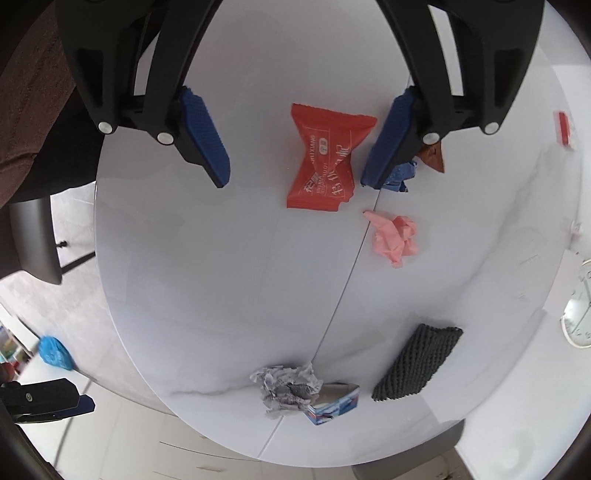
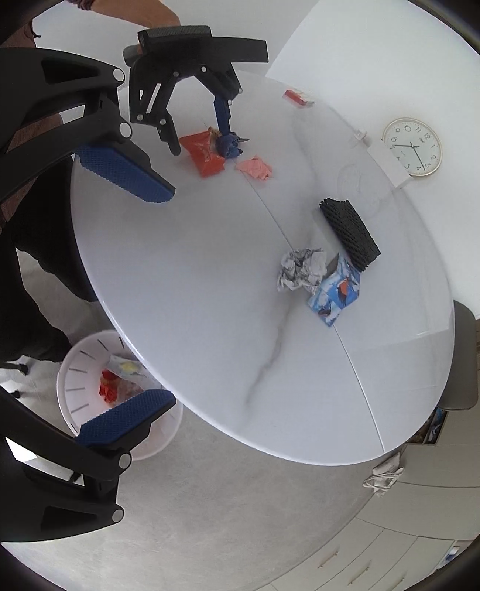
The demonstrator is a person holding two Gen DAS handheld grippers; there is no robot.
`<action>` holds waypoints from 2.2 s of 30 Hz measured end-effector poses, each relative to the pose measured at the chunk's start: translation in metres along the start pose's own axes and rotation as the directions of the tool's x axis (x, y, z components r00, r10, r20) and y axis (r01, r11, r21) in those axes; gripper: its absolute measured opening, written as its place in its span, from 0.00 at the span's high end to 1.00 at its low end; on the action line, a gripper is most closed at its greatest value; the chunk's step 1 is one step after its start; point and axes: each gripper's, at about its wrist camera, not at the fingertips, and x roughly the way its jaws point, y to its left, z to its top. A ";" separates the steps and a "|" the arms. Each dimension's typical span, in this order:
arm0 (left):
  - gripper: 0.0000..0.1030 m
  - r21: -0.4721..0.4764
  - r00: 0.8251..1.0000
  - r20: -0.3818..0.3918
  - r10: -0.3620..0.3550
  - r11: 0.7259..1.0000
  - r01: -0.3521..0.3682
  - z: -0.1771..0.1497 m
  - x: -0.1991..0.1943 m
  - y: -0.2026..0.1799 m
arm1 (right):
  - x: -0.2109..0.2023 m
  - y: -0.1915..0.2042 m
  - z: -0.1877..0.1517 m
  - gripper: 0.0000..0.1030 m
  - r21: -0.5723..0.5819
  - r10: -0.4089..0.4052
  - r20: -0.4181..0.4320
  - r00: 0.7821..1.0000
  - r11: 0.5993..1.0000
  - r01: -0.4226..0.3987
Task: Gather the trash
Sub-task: 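Reach the left tool to the red snack wrapper and grasp it, then grasp the pink crumpled paper with the right tool while the left tool holds the wrapper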
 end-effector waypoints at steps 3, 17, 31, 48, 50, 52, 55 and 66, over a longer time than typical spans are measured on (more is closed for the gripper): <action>0.42 0.020 0.999 -0.015 -0.041 0.999 0.042 -0.003 0.011 0.009 | 0.006 0.007 -0.003 0.03 0.032 -0.005 -0.011 1.000 0.999 0.006; 0.66 0.027 0.990 -0.049 -0.131 0.991 0.132 -0.005 0.042 0.031 | 0.023 0.012 -0.006 0.03 0.142 -0.020 -0.014 1.000 0.990 0.022; 0.73 -0.183 0.988 0.057 -0.145 0.971 0.153 -0.026 0.006 0.053 | 0.039 0.049 0.007 0.03 0.021 0.028 -0.054 0.998 0.999 -0.027; 0.73 -0.736 0.995 0.068 0.066 0.677 0.005 -0.104 -0.038 0.103 | 0.177 0.199 0.091 0.31 -0.317 0.031 -0.176 0.984 0.945 -0.087; 0.73 -0.768 0.996 0.061 0.071 0.640 0.001 -0.111 -0.038 0.107 | 0.188 0.203 0.092 0.36 -0.321 0.008 -0.191 0.982 0.944 -0.070; 0.73 -0.787 0.996 0.057 0.072 0.616 0.001 -0.117 -0.038 0.109 | 0.196 0.208 0.092 0.38 -0.343 -0.021 -0.199 0.980 0.938 -0.050; 0.73 -0.792 0.995 0.042 0.085 0.610 -0.018 -0.122 -0.037 0.110 | 0.202 0.215 0.090 0.43 -0.380 -0.054 -0.198 0.979 0.925 -0.025; 0.73 -0.749 0.993 0.043 0.113 0.661 -0.043 -0.108 -0.047 0.101 | 0.175 0.200 0.090 0.63 -0.355 -0.053 -0.144 0.988 0.935 -0.001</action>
